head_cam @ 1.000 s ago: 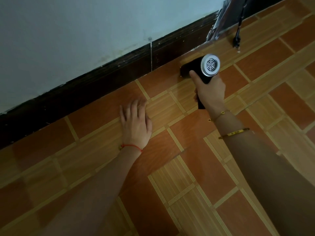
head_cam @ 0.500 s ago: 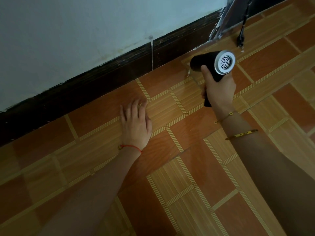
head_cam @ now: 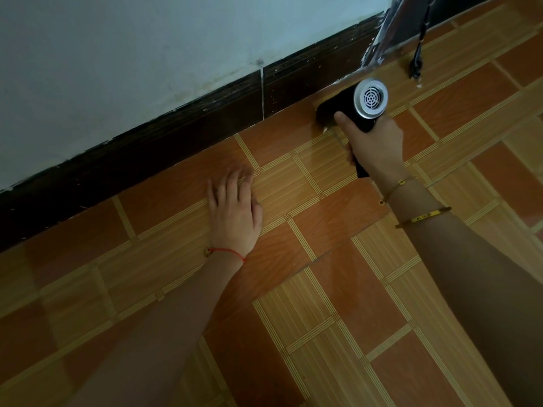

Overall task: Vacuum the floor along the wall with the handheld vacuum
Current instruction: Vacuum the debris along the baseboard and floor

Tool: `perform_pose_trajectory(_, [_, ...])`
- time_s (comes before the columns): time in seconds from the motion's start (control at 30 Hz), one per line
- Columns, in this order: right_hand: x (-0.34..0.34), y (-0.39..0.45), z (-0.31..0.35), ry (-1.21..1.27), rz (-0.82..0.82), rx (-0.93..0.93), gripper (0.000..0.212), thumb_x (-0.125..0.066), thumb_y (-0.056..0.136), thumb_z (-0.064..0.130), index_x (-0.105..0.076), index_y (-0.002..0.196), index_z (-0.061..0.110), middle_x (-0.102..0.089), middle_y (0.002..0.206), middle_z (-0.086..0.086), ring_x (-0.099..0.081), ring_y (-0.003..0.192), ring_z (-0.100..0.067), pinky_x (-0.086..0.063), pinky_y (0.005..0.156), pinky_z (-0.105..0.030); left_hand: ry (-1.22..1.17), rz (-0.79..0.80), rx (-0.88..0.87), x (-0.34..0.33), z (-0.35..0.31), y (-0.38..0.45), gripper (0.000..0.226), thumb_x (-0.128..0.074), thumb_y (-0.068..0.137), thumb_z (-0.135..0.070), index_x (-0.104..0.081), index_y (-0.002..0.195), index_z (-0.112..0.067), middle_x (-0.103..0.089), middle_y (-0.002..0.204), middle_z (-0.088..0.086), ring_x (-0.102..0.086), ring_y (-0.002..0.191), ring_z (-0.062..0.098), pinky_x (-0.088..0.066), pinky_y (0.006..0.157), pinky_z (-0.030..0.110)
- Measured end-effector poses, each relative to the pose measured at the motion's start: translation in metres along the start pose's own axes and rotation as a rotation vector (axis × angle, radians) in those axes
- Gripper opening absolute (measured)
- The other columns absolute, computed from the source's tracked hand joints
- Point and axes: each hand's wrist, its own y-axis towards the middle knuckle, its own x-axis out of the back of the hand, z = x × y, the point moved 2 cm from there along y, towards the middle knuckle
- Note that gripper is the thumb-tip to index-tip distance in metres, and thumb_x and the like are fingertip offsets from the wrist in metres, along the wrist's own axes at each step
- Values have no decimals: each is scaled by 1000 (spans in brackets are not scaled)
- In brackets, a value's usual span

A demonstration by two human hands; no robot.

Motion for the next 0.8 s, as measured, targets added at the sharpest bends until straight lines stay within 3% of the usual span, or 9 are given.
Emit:
perform_pose_trajectory(0.07, [-2,1,0,-25,-38,15,70,-64,73,70,-63,109,9,-72,88,-11,-71,72,-23,-60,63,-37,-1,-8,-5,0,0,0,53,-32,95,-29,-42,145,-14,-41,153,10,-30,146,28,-21,120,58])
perform_pose_trajectory(0.1, [-3,3,0,-20,-31,16,69,-64,73,68,-62,109,9,-71,85,-9,-71,71,-25,-61,66,-40,-3,-13,-6,0,0,0,53,-33,95,-28,-42,145,-14,-41,153,9,-30,146,27,-21,120,58])
perform_pose_trajectory(0.33, [-11,10,2,-1,28,24,63,-67,80,60,-62,109,4,-65,68,-2,-63,45,-16,-56,50,-30,-15,-35,-3,-1,0,-1,51,-36,96,-27,-44,145,-14,-42,152,9,-31,146,27,-21,119,58])
perform_pose_trajectory(0.43, [-11,10,3,-26,-8,25,69,-65,75,68,-64,109,8,-71,79,-6,-71,65,-23,-59,60,-34,-19,-36,0,-1,1,0,51,-36,95,-26,-45,145,-14,-42,152,9,-31,146,27,-21,120,58])
perform_pose_trajectory(0.47, [-10,8,3,-29,-34,24,72,-63,74,71,-65,109,8,-71,83,-7,-71,69,-22,-59,62,-33,-19,-36,3,-1,0,0,51,-36,95,-27,-45,144,-14,-42,152,9,-31,146,27,-21,120,58])
perform_pose_trajectory(0.6, [-2,3,4,29,-52,15,59,-64,85,55,-64,105,0,-64,69,-4,-59,39,-5,-43,41,-13,-13,-34,1,0,1,0,52,-36,95,-28,-45,145,-14,-43,152,8,-32,145,26,-21,120,58])
perform_pose_trajectory(0.73, [13,-4,4,0,-74,60,39,-66,90,43,-61,103,6,-57,63,5,-55,40,8,-37,41,-5,-11,-28,8,0,1,0,52,-34,96,-28,-45,144,-14,-44,151,10,-34,143,28,-22,119,58])
perform_pose_trajectory(0.8, [16,-6,1,-36,-47,48,43,-67,88,46,-59,107,8,-60,67,2,-56,41,6,-37,41,-6,-2,-19,3,0,1,0,52,-34,96,-29,-44,145,-14,-43,151,10,-33,144,28,-21,120,58])
